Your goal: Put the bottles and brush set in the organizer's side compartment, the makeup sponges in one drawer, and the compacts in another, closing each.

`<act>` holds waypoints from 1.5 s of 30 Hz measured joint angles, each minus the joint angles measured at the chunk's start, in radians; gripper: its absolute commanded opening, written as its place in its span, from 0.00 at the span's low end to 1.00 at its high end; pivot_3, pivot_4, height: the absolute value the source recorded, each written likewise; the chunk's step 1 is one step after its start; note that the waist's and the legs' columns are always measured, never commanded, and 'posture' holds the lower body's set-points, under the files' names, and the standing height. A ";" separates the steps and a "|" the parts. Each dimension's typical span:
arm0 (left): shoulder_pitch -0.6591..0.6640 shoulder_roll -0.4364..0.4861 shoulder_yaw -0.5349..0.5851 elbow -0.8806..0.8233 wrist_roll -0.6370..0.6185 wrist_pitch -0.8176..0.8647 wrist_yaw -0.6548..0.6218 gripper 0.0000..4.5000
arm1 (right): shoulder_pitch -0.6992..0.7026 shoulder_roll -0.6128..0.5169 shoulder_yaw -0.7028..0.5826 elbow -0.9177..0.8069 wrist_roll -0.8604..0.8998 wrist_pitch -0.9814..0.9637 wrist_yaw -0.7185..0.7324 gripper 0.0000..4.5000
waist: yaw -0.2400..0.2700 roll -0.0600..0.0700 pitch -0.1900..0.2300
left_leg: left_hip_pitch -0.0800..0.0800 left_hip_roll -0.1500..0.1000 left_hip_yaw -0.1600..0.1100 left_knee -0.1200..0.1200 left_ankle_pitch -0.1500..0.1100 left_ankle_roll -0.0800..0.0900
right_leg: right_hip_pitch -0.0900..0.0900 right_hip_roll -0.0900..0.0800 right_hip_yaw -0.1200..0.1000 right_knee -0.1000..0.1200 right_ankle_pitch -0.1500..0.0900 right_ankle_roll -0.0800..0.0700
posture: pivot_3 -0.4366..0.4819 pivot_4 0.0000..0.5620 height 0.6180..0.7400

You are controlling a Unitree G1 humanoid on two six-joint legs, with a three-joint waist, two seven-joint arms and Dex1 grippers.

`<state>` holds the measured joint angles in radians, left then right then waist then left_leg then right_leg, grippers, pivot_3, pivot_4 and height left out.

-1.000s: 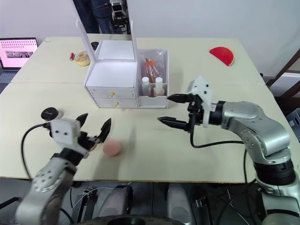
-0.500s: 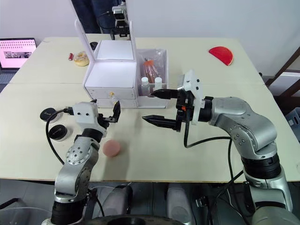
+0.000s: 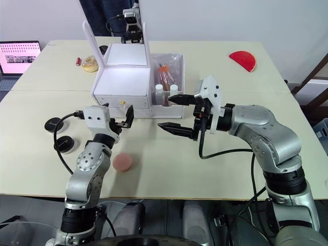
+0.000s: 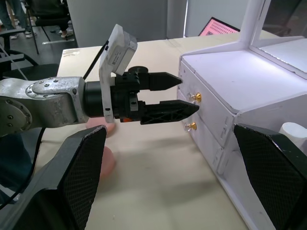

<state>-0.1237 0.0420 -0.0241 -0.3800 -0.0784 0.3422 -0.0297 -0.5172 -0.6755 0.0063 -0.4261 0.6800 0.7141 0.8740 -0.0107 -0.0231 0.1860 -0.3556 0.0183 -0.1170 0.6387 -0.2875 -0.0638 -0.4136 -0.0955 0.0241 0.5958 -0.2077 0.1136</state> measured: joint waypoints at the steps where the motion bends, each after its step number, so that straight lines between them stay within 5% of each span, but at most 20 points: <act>1: -0.004 -0.001 0.001 0.006 0.000 -0.003 -0.001 0.80 | 0.000 0.000 0.001 0.000 -0.001 0.000 -0.001 1.00 | 0.000 0.000 0.000 | 0.000 0.000 0.000 0.000 0.000 0.000 | 0.000 0.000 0.000 0.000 0.000 0.000 | 0.48 0.27 1.00; 7: -0.008 -0.005 0.001 0.020 0.000 -0.016 -0.012 0.08 | 0.004 0.000 0.002 0.000 -0.004 0.000 -0.004 1.00 | 0.000 0.000 0.000 | 0.000 0.000 0.000 0.000 0.000 0.000 | 0.000 0.000 0.000 0.000 0.000 0.000 | 0.48 0.27 1.00; 8: -0.009 -0.005 0.001 0.023 0.000 -0.020 -0.013 0.06 | 0.005 0.000 0.002 0.000 -0.006 0.000 -0.004 1.00 | 0.000 0.000 0.000 | 0.000 0.000 0.000 0.000 0.000 0.000 | 0.000 0.000 0.000 0.000 0.000 0.000 | 0.48 0.27 1.00; 20: 0.019 -0.001 -0.001 0.004 -0.001 -0.031 -0.035 0.06 | 0.006 0.000 0.009 0.000 -0.011 -0.001 -0.004 1.00 | -0.001 0.000 0.000 | 0.000 0.000 0.000 0.000 0.000 0.000 | 0.000 0.000 0.000 0.000 0.000 0.000 | 0.48 0.27 1.00; 38: 0.501 0.149 -0.017 -0.398 -0.034 -0.045 -0.159 0.06 | 0.004 0.006 0.025 0.023 -0.042 -0.009 0.003 1.00 | -0.004 0.000 0.000 | -0.001 0.000 0.000 -0.005 0.000 0.000 | -0.004 -0.001 0.000 -0.002 -0.004 0.005 | 0.48 0.27 1.00; 45: 0.542 0.155 0.006 -0.429 -0.051 -0.036 -0.165 0.06 | -0.002 0.020 0.028 0.038 -0.052 -0.026 0.010 1.00 | -0.004 0.000 0.000 | -0.002 0.000 0.001 -0.006 0.000 0.000 | -0.005 -0.001 0.000 -0.002 -0.004 0.004 | 0.48 0.27 1.00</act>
<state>0.4182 0.1972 -0.0179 -0.8092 -0.1294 0.3061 -0.1945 -0.5190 -0.6555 0.0344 -0.3881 0.6276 0.6880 0.8844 -0.0142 -0.0226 0.1865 -0.3577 0.0184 -0.1164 0.6329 -0.2876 -0.0639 -0.4191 -0.0962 0.0243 0.5937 -0.2114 0.1181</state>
